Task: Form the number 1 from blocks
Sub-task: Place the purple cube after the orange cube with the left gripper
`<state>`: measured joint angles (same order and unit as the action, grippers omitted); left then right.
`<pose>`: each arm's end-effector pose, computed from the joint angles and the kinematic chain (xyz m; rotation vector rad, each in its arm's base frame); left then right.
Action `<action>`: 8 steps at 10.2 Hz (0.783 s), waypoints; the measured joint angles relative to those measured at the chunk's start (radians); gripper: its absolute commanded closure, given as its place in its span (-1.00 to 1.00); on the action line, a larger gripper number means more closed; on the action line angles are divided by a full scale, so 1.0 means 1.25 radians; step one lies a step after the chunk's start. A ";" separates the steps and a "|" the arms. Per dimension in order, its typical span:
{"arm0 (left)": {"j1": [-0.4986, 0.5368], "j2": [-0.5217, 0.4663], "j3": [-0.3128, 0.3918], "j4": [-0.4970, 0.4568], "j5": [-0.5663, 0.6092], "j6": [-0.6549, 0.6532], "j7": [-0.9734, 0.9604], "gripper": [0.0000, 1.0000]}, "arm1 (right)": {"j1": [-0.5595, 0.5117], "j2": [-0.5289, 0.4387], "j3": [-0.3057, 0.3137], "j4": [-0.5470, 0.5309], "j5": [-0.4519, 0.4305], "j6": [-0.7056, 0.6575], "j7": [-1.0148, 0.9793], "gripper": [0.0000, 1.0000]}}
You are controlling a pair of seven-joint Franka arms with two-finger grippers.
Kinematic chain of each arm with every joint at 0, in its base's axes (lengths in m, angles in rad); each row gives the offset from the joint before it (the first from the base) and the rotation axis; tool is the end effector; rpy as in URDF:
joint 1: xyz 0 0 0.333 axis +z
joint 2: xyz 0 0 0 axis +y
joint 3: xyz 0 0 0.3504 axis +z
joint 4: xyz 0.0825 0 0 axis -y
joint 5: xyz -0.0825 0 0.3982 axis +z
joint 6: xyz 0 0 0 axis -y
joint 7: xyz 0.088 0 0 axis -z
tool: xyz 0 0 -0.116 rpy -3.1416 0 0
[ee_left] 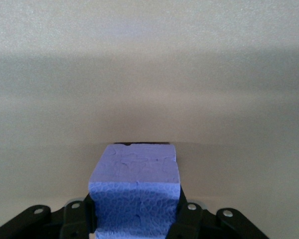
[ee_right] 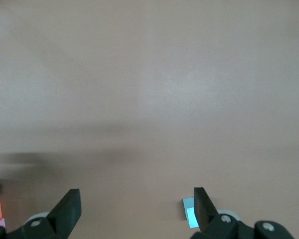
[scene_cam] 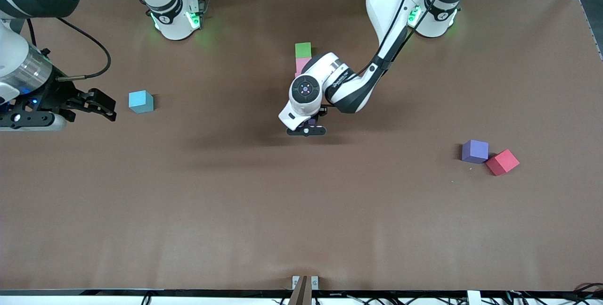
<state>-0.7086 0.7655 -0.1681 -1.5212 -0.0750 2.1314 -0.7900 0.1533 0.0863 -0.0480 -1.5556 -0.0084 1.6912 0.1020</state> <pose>0.4767 -0.5490 0.2077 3.1082 -0.0067 -0.3616 0.6056 0.0644 0.6175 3.1333 0.0069 0.0790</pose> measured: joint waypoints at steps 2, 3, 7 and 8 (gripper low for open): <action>-0.003 0.003 0.000 -0.001 0.000 0.000 -0.001 0.19 | 0.000 0.000 0.001 0.000 0.000 0.000 0.000 -1.00; -0.003 0.004 0.000 -0.001 0.000 0.000 -0.006 -0.99 | 0.000 0.000 0.001 0.000 0.000 0.000 0.000 -1.00; -0.008 0.004 0.001 0.001 0.030 0.000 -0.065 -1.00 | 0.000 0.000 0.001 0.000 0.000 0.001 0.000 -1.00; -0.008 -0.004 0.004 0.007 0.054 -0.006 -0.101 -1.00 | 0.000 0.000 0.001 0.000 0.000 0.002 0.000 -1.00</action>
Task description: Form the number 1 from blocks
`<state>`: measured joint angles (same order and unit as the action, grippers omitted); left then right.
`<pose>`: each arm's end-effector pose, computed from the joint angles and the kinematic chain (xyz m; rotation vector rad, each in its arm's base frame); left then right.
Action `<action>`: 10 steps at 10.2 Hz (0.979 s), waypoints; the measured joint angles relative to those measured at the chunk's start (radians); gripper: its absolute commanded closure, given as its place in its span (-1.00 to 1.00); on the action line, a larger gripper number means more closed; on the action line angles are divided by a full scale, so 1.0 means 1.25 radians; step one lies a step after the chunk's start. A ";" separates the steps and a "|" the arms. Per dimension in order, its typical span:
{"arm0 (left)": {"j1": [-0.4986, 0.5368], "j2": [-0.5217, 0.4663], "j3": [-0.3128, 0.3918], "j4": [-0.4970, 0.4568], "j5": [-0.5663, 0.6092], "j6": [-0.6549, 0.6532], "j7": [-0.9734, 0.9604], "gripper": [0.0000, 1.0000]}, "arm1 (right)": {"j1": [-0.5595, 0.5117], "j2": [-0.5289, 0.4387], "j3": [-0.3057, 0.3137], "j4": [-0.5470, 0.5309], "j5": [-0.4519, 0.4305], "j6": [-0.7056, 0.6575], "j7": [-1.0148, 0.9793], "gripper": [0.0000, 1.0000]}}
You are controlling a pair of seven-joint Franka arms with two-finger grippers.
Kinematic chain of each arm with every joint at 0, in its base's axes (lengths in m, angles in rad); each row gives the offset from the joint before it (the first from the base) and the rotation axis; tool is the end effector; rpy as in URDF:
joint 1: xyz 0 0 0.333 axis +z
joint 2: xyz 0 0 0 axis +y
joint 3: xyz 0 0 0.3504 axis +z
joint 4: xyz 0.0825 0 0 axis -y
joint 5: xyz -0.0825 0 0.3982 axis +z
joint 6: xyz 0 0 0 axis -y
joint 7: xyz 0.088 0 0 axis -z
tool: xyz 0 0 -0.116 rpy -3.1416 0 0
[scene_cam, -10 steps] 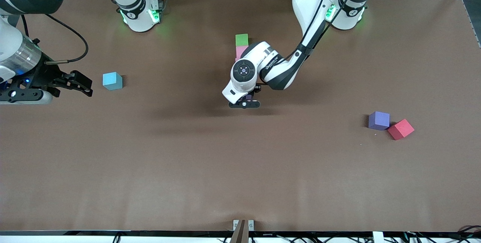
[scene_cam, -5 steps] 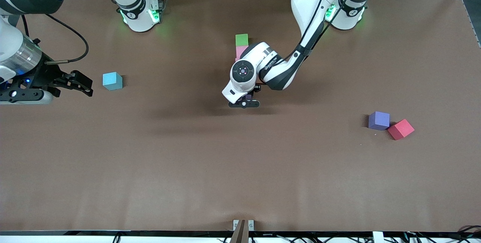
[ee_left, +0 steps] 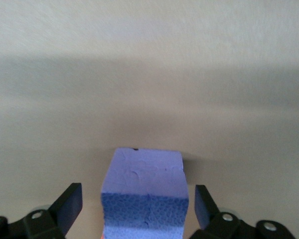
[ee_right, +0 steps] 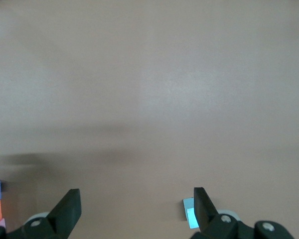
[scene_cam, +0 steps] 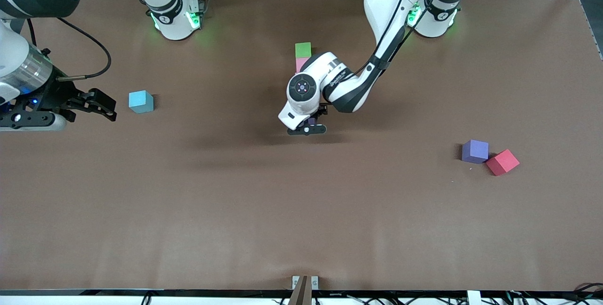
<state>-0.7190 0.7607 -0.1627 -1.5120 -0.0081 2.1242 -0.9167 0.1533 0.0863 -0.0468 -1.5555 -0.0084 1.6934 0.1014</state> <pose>0.4780 -0.5511 0.2137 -3.0931 -0.1178 0.2821 0.6058 0.0651 0.6178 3.1335 0.0097 0.0826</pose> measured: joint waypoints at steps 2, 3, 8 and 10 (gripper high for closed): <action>-0.001 -0.056 0.037 0.022 0.017 -0.053 -0.032 -1.00 | 0.000 0.000 0.000 0.000 0.000 0.001 0.000 -1.00; 0.000 -0.102 0.071 0.028 0.019 -0.092 -0.033 -1.00 | 0.000 0.000 0.000 0.000 0.000 0.001 0.000 -1.00; 0.135 -0.279 0.155 0.028 0.087 -0.242 0.141 -1.00 | -0.002 -0.004 0.001 0.019 -0.003 -0.010 0.000 -1.00; 0.282 -0.339 0.132 0.028 0.088 -0.265 0.301 -1.00 | -0.013 -0.007 -0.001 0.051 -0.008 -0.063 0.000 -1.00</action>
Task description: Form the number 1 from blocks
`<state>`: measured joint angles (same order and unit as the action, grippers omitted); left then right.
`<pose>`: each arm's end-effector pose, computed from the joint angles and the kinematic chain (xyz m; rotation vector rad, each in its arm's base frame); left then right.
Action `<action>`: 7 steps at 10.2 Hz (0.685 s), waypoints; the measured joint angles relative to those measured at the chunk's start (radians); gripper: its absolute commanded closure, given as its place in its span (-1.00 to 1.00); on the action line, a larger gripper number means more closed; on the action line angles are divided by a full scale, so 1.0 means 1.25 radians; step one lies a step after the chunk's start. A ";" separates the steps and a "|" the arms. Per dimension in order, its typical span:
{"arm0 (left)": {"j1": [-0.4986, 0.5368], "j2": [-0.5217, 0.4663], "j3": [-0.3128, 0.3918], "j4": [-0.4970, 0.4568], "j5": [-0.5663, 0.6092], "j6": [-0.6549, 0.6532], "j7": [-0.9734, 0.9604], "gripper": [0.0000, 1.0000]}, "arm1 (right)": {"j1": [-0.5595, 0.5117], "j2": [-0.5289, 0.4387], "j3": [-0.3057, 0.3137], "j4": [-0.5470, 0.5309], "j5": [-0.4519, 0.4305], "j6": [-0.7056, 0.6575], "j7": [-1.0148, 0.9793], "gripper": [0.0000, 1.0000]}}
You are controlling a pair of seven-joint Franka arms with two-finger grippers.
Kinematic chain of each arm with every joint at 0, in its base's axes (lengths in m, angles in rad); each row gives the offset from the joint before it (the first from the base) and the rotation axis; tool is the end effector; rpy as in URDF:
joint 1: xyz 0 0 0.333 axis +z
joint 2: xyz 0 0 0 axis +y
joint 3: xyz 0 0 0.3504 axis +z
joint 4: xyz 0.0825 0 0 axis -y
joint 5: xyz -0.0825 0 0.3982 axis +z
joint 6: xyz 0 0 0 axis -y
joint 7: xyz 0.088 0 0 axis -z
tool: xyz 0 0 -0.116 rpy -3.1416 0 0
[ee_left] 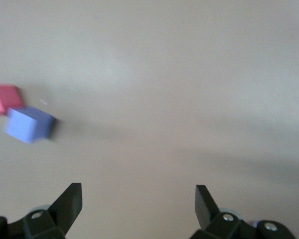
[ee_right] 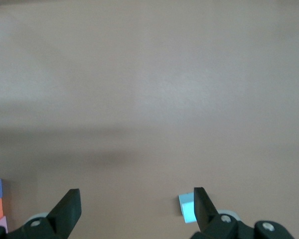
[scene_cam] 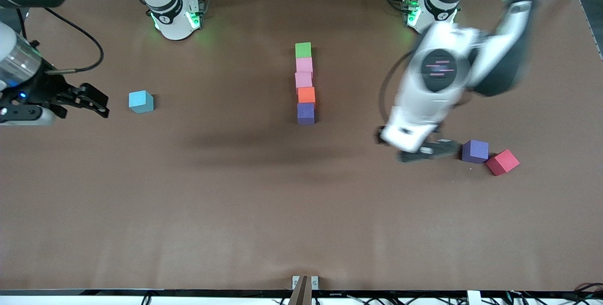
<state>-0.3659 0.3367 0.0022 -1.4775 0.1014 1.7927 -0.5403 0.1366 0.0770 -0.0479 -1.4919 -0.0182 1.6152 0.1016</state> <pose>0.6440 -0.2352 0.5032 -3.0337 -0.2327 -0.0367 0.5982 0.0524 0.6475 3.1232 -0.0192 0.0754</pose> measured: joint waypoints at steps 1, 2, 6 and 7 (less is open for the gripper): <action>0.080 -0.024 -0.021 -0.001 0.000 -0.012 0.076 -1.00 | -0.014 -0.002 0.000 0.018 0.000 -0.026 0.000 -1.00; 0.153 -0.043 -0.044 -0.002 0.000 -0.034 0.131 -1.00 | -0.033 -0.004 0.000 0.035 0.000 -0.049 -0.001 -1.00; 0.327 -0.090 -0.111 -0.004 0.000 -0.101 0.238 -1.00 | -0.079 -0.027 0.000 0.066 0.000 -0.106 -0.043 -1.00; 0.357 -0.104 -0.118 -0.005 0.000 -0.113 0.262 -1.00 | -0.084 -0.031 0.000 0.066 0.000 -0.110 -0.053 -1.00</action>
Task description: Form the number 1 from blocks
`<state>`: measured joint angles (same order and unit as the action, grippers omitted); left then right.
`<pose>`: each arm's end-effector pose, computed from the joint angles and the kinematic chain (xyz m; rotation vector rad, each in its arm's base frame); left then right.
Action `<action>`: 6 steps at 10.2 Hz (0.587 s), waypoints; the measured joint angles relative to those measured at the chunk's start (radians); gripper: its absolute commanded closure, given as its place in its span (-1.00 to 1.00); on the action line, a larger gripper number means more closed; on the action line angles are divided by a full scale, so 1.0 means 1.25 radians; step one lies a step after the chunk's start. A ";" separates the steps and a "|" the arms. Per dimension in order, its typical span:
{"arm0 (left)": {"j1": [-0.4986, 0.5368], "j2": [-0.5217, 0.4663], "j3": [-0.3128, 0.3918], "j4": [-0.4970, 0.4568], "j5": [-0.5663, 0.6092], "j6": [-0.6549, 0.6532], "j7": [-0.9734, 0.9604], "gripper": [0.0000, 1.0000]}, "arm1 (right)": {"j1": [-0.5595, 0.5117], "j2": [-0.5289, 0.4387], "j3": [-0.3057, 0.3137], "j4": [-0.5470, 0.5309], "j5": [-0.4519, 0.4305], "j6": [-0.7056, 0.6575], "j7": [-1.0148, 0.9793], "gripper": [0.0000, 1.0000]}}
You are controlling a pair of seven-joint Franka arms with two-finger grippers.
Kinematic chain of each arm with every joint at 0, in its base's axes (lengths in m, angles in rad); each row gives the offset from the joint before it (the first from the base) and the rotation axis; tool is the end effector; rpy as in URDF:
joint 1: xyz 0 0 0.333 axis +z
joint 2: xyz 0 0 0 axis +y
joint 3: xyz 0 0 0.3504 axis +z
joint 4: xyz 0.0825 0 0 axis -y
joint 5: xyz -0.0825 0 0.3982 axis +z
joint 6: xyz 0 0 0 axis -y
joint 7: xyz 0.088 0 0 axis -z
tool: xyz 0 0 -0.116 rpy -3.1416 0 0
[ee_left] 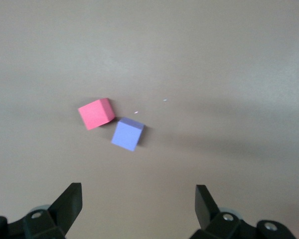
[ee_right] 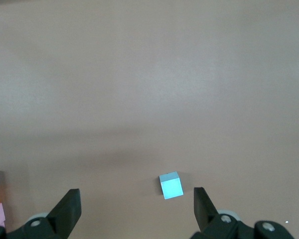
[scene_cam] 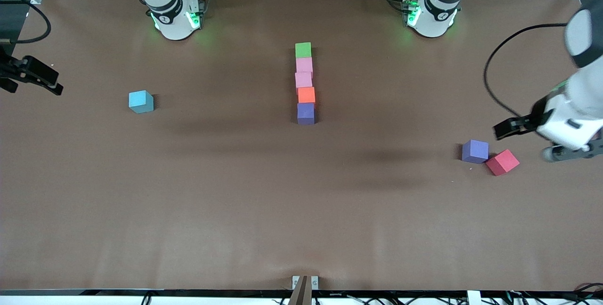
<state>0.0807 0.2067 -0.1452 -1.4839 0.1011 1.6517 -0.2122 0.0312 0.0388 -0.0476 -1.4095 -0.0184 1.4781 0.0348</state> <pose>0.6407 -0.0212 0.5755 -3.0586 -0.2147 0.0408 0.5725 -0.0110 0.6972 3.1203 -0.0829 0.0469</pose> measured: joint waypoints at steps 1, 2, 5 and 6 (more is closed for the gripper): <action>0.018 -0.015 -0.002 -0.001 0.000 -0.010 0.012 -1.00 | -0.003 -0.002 0.000 0.000 0.000 -0.001 -0.004 -1.00; 0.025 -0.030 -0.005 -0.002 -0.004 -0.027 0.013 -1.00 | -0.004 -0.003 0.000 0.000 0.000 -0.001 -0.006 -1.00; 0.029 -0.079 -0.013 -0.024 -0.078 -0.073 0.015 -1.00 | -0.004 -0.003 0.001 0.000 0.000 -0.006 -0.006 -1.00; 0.031 -0.097 -0.029 -0.036 -0.083 -0.074 0.019 -1.00 | -0.004 -0.003 0.001 0.000 0.000 -0.008 -0.006 -1.00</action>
<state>0.1189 0.0860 -0.1810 -1.5287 -0.0027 1.5595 -0.1883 0.0258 0.0355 -0.0460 -1.4095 -0.0184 1.4675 0.0272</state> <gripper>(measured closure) 0.000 0.000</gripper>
